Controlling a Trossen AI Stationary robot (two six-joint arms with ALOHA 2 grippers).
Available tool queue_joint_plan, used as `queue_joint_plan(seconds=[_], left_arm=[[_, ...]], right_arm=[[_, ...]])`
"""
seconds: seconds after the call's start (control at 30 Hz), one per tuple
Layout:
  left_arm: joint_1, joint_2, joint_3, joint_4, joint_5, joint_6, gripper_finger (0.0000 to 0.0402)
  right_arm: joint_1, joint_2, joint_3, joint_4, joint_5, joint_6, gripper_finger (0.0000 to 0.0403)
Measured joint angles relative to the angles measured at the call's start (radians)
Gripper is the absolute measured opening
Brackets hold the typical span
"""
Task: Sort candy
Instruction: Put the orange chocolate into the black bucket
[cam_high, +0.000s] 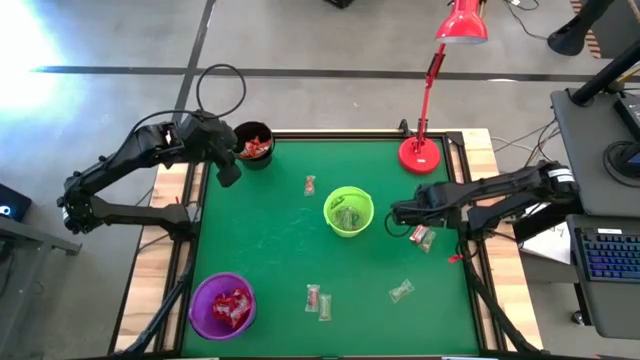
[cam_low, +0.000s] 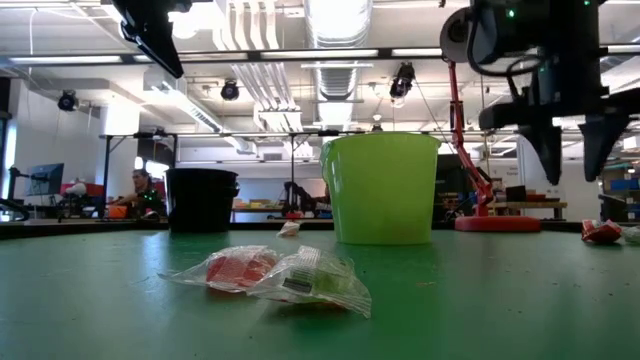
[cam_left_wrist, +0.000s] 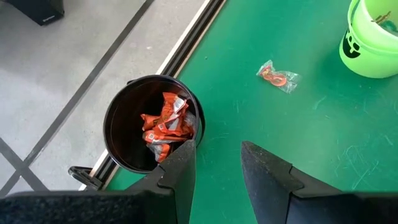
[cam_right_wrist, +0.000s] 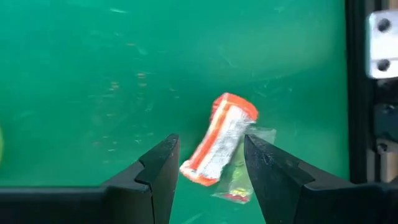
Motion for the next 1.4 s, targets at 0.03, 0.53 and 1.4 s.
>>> queue_joint_plan(seconds=[0.03, 0.53, 1.4], left_arm=[[0.000, 0.000, 0.000, 0.000, 0.000, 0.000, 0.0112], [0.000, 0.000, 0.000, 0.000, 0.000, 0.000, 0.0112], [0.000, 0.000, 0.000, 0.025, 0.000, -0.004, 0.0112]], right_arm=[[0.002, 0.007, -0.009, 0.003, -0.008, 0.010, 0.0173], [0.022, 0.109, -0.050, 0.102, -0.083, -0.003, 0.0174], [0.023, 0.288, -0.054, 0.190, -0.104, -0.097, 0.0048]])
